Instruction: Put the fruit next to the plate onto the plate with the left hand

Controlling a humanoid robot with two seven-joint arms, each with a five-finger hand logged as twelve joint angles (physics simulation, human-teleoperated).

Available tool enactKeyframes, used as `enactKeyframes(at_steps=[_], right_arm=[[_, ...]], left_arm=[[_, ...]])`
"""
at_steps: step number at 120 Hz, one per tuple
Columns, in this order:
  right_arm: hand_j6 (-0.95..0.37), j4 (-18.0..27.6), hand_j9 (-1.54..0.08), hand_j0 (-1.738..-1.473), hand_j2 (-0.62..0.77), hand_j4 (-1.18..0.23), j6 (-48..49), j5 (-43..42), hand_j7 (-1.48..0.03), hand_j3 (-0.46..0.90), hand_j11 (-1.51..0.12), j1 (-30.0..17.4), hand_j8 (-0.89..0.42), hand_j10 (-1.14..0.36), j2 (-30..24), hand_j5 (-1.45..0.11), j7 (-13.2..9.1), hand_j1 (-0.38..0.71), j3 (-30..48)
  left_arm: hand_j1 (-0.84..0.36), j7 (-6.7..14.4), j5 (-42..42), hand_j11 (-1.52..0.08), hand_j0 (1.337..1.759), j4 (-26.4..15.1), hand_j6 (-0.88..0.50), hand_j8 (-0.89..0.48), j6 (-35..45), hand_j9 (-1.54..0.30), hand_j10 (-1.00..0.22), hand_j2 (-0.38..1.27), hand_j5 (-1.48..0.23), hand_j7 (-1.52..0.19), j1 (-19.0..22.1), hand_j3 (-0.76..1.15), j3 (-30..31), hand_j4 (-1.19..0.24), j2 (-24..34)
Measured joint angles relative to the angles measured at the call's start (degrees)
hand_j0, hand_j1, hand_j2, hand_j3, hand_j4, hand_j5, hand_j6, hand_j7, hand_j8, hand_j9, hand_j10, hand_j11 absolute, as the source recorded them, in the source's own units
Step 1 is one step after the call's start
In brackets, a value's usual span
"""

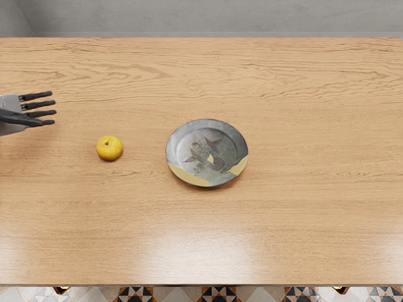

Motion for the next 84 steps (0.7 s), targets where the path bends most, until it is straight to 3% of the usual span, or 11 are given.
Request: enactKeyframes(at_steps=[21,31,45,63,74,84], right_arm=[[-0.02,0.0,-0.03,-1.658,0.00,-0.02,0.0,0.0,-0.03,0.00,-0.03,0.0,-0.02,-0.02,0.0,-0.03,0.0,-0.32,0.1],[-0.02,0.0,-0.03,-1.658,0.00,-0.02,0.0,0.0,-0.03,0.00,-0.03,0.0,-0.02,-0.02,0.0,-0.03,0.0,-0.32,0.0],[-0.02,-0.1,-0.03,-1.658,0.00,-0.02,0.0,0.0,-0.03,0.00,-0.03,0.0,-0.02,-0.02,0.0,-0.03,0.0,-0.32,0.0],[-0.02,-0.1,-0.03,-1.658,0.00,-0.02,0.0,0.0,-0.03,0.00,-0.03,0.0,-0.02,-0.02,0.0,-0.03,0.0,-0.32,0.0],[-0.02,-0.1,-0.03,-1.658,0.00,-0.02,-0.1,0.0,-0.03,0.00,-0.03,0.0,-0.02,-0.02,0.0,-0.03,0.0,-0.32,0.0],[-0.02,-0.1,-0.03,-1.658,0.00,-0.02,-0.1,0.0,-0.03,0.00,-0.03,0.0,-0.02,-0.02,0.0,-0.03,0.0,-0.32,0.0]], left_arm=[[0.34,1.0,1.7,-0.01,1.658,-0.6,0.00,0.00,0.0,-0.01,0.00,0.00,-0.01,-0.01,-1.2,0.00,0.0,0.00,0.5],[0.34,4.2,4.3,-0.01,1.658,-2.2,0.00,0.00,0.0,-0.01,0.00,0.00,-0.01,-0.01,-5.1,0.00,0.0,0.00,0.2],[0.34,10.4,6.6,-0.01,1.658,-3.3,-0.01,-0.01,0.0,-0.01,-0.01,0.00,-0.01,-0.01,-8.1,0.00,0.0,-0.01,-1.4],[0.34,13.1,12.9,-0.01,1.658,-4.3,-0.01,-0.01,0.0,-0.01,-0.01,0.00,-0.01,-0.01,-12.4,0.00,-0.1,-0.01,-2.4],[0.33,13.6,18.4,-0.02,1.658,-8.6,-0.01,-0.01,0.0,-0.02,-0.01,0.00,-0.02,-0.02,-15.1,0.00,-0.1,-0.01,-1.5],[0.33,13.8,23.1,-0.02,1.658,-15.7,-0.01,-0.01,0.0,-0.02,-0.01,0.00,-0.02,-0.02,-16.0,0.00,-0.1,-0.01,0.7]])
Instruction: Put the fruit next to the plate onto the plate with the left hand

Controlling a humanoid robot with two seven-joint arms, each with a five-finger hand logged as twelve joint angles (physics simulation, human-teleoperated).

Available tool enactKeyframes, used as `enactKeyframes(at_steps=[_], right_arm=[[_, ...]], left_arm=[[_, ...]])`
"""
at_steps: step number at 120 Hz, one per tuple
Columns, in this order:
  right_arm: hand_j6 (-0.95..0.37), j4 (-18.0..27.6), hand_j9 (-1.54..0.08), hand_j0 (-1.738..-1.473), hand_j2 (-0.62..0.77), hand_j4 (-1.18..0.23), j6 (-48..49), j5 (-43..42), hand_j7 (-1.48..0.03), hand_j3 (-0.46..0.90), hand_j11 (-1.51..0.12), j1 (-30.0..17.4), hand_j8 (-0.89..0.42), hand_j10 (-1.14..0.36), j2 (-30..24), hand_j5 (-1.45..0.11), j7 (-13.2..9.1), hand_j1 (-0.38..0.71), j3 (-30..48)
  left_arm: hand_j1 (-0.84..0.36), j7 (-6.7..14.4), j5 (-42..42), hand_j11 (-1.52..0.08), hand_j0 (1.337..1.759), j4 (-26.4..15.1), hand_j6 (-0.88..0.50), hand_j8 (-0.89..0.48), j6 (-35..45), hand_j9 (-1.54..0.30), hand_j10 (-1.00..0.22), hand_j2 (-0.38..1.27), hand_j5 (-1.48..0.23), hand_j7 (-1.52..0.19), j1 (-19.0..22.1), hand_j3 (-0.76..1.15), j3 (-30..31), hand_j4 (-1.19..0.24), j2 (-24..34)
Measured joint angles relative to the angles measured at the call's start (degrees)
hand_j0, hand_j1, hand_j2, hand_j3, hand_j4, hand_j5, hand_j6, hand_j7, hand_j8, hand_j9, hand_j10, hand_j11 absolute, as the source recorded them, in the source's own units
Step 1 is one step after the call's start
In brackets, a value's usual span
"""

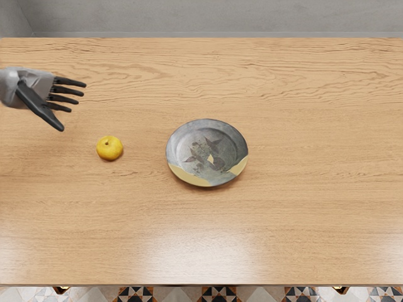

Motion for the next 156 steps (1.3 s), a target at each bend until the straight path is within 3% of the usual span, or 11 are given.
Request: enactKeyframes(at_steps=[20,31,44,70,99,114,156], right_arm=[[-0.02,0.0,-0.03,-1.658,0.00,-0.02,0.0,0.0,-0.03,0.00,-0.03,0.0,-0.02,-0.02,0.0,-0.03,0.0,-0.32,0.0],[-0.02,0.0,-0.03,-1.658,0.00,-0.02,0.0,0.0,-0.03,0.00,-0.03,0.0,-0.02,-0.02,0.0,-0.03,0.0,-0.32,0.0],[-0.02,0.1,-0.03,-1.658,0.00,-0.02,0.1,0.0,-0.03,0.00,-0.03,0.1,-0.02,-0.02,0.0,-0.03,0.0,-0.32,0.0],[-0.02,0.1,-0.03,-1.658,0.00,-0.02,0.0,0.0,-0.03,0.00,-0.03,0.1,-0.02,-0.02,0.0,-0.03,0.0,-0.32,0.1],[-0.02,0.1,-0.03,-1.658,0.00,-0.02,0.0,0.0,-0.03,0.00,-0.03,0.1,-0.02,-0.02,0.0,-0.03,0.0,-0.32,0.1],[-0.02,0.1,-0.03,-1.658,0.00,-0.02,0.0,0.0,-0.03,0.00,-0.03,0.1,-0.02,-0.02,0.0,-0.03,0.0,-0.32,0.1],[-0.02,0.1,-0.03,-1.658,0.00,-0.02,0.1,0.0,-0.03,0.00,-0.03,0.1,-0.02,-0.02,0.0,-0.03,0.0,-0.32,0.1]], left_arm=[[0.33,0.1,7.1,-0.02,1.658,-15.1,-0.02,-0.02,0.0,-0.02,-0.01,0.00,-0.02,-0.02,-1.8,0.00,-0.2,-0.02,1.6],[0.33,0.1,9.8,-0.02,1.658,-19.0,-0.02,-0.02,0.6,-0.02,-0.02,0.00,-0.02,-0.02,-3.5,0.00,-0.3,-0.02,1.4],[0.33,0.2,12.7,-0.02,1.658,-22.3,-0.02,-0.02,6.7,-0.02,-0.02,0.00,-0.02,-0.02,-3.5,0.00,-0.4,-0.02,0.8],[0.33,0.2,17.9,-0.02,1.658,-25.7,-0.02,-0.02,15.4,-0.02,-0.02,0.00,-0.02,-0.02,-2.6,0.00,-0.1,-0.02,-2.6],[0.33,0.2,29.4,-0.02,1.658,-27.4,-0.02,-0.02,27.1,-0.02,-0.01,0.00,-0.02,-0.02,-2.6,0.00,8.1,-0.02,-8.6],[0.34,0.2,35.6,-0.02,1.658,-27.5,-0.02,-0.02,32.8,-0.02,-0.01,0.00,-0.02,-0.02,-3.0,0.00,12.6,-0.02,-8.7],[0.33,0.2,38.3,-0.02,1.658,-27.4,-0.02,-0.02,38.6,-0.02,-0.02,0.00,-0.02,-0.02,-3.0,0.00,18.6,-0.02,-9.4]])
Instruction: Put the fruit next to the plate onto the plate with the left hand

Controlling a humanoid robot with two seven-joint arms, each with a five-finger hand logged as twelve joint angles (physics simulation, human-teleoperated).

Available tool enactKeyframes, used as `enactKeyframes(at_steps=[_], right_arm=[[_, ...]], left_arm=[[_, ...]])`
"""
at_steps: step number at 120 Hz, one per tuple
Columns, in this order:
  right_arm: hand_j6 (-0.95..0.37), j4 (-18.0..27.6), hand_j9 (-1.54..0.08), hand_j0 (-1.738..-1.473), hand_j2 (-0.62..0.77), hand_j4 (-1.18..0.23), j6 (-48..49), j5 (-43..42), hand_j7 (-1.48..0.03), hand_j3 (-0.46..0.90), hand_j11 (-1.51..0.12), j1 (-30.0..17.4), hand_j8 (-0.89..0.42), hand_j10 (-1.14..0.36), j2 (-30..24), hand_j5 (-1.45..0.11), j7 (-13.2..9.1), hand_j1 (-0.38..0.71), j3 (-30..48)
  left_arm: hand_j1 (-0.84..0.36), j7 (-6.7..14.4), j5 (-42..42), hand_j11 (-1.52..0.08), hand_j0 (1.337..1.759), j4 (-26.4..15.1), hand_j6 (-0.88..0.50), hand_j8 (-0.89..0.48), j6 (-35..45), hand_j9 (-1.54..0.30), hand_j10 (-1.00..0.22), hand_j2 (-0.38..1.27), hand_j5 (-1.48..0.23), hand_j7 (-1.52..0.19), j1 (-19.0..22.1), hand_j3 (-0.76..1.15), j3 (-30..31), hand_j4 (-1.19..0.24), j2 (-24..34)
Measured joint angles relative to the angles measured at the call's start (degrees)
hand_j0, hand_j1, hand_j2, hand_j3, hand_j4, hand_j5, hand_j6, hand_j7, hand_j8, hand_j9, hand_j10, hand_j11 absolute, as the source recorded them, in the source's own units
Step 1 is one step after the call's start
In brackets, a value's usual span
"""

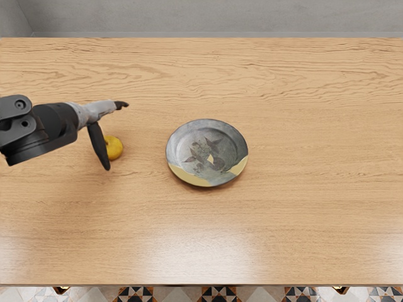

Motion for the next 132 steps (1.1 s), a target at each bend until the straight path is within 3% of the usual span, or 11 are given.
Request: enactKeyframes(at_steps=[24,37,80,132], right_arm=[[-0.02,0.0,-0.03,-1.658,0.00,-0.02,0.0,0.0,-0.03,0.00,-0.03,0.0,-0.02,-0.02,0.0,-0.03,0.0,-0.32,0.0],[-0.02,0.0,-0.03,-1.658,0.00,-0.02,0.0,0.0,-0.03,0.00,-0.03,0.0,-0.02,-0.02,0.0,-0.03,0.0,-0.32,0.0],[-0.02,0.0,-0.03,-1.658,0.00,-0.02,0.0,0.0,-0.03,0.00,-0.03,0.0,-0.02,-0.02,0.0,-0.03,0.0,-0.32,0.0],[-0.02,0.0,-0.03,-1.658,0.00,-0.02,-0.1,0.0,-0.03,0.00,-0.03,0.0,-0.02,-0.02,0.0,-0.03,0.0,-0.32,0.0]], left_arm=[[0.33,0.0,0.6,-0.02,1.658,1.2,-0.02,-0.02,5.6,-0.02,-0.02,0.01,-0.02,-0.02,0.4,0.00,1.2,-0.02,-3.0],[0.33,0.0,0.6,-0.02,1.658,4.0,-0.02,-0.02,6.5,-0.02,-0.02,0.01,-0.02,-0.02,0.4,0.00,2.9,-0.02,-6.5],[0.24,0.0,1.8,-0.12,1.658,8.9,-0.09,-0.09,8.0,-0.12,-0.09,0.02,-0.12,-0.12,1.3,0.00,5.2,-0.09,-6.8],[0.11,0.0,3.6,-0.27,1.658,9.9,-0.21,-0.21,12.9,-0.27,-0.21,0.04,-0.27,-0.27,3.1,0.00,7.1,-0.21,-9.0]])
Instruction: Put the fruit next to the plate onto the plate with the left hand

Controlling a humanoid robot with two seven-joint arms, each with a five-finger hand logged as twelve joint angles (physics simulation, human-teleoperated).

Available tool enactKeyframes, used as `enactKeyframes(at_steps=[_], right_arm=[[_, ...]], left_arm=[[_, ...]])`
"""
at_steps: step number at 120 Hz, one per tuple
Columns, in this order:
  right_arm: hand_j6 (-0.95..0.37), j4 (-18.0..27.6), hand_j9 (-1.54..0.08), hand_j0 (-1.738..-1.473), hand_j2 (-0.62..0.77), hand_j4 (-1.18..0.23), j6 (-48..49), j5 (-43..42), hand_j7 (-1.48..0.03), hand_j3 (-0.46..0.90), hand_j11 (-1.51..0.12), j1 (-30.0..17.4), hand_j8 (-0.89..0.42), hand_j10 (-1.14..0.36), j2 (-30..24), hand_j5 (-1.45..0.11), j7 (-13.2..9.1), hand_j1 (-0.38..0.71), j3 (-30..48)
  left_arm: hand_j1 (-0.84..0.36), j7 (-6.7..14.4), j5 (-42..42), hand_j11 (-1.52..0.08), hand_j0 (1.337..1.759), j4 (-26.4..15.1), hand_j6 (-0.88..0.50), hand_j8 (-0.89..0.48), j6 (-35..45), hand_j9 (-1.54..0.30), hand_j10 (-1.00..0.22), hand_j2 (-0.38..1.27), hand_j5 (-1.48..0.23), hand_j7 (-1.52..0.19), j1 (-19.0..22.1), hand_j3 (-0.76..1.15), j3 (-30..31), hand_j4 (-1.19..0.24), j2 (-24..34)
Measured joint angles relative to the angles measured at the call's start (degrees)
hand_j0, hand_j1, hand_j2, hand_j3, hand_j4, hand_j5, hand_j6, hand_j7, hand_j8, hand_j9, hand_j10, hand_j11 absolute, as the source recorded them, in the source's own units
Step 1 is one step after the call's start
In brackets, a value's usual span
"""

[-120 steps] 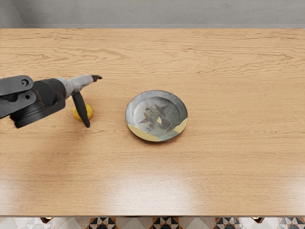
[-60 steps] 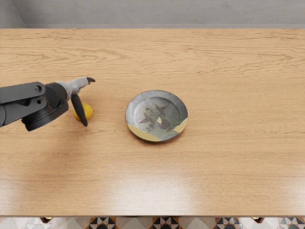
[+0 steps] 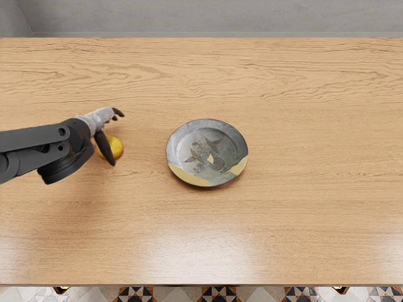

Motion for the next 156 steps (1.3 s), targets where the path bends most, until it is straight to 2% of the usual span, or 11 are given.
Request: enactKeyframes(at_steps=[79,125,132,156], right_arm=[[-0.02,0.0,-0.03,-1.658,0.00,-0.02,0.0,0.0,-0.03,0.00,-0.03,0.0,-0.02,-0.02,0.0,-0.03,0.0,-0.32,0.0],[-0.02,-0.1,-0.03,-1.658,0.00,-0.02,0.0,0.0,-0.03,0.00,-0.03,0.0,-0.02,-0.02,0.0,-0.03,0.0,-0.32,0.0],[-0.02,-0.1,-0.03,-1.658,0.00,-0.02,0.0,0.0,-0.03,0.00,-0.03,0.0,-0.02,-0.02,0.0,-0.03,0.0,-0.32,0.0],[-0.02,-0.1,-0.03,-1.658,0.00,-0.02,0.0,0.0,-0.03,0.00,-0.03,0.0,-0.02,-0.02,0.0,-0.03,0.0,-0.32,0.0]], left_arm=[[-0.16,0.0,0.0,-0.57,1.658,0.1,-0.44,-0.44,1.7,-0.57,-0.44,0.16,-0.58,-0.58,0.0,0.00,0.3,-0.44,0.3],[-0.20,0.0,0.3,-0.63,1.657,0.1,-0.46,-0.50,1.8,-0.63,-0.48,0.14,-0.61,-0.61,0.8,0.00,0.3,-0.49,0.6],[-0.21,0.0,0.8,-0.64,1.657,0.1,-0.50,-0.47,1.9,-0.64,-0.51,0.15,-0.58,-0.62,1.1,0.00,0.3,-0.54,0.5],[-0.23,0.0,0.3,-0.74,1.655,0.1,-0.44,-0.42,1.8,-0.74,-0.56,0.20,-0.70,-0.71,1.1,0.00,0.2,-0.59,0.6]])
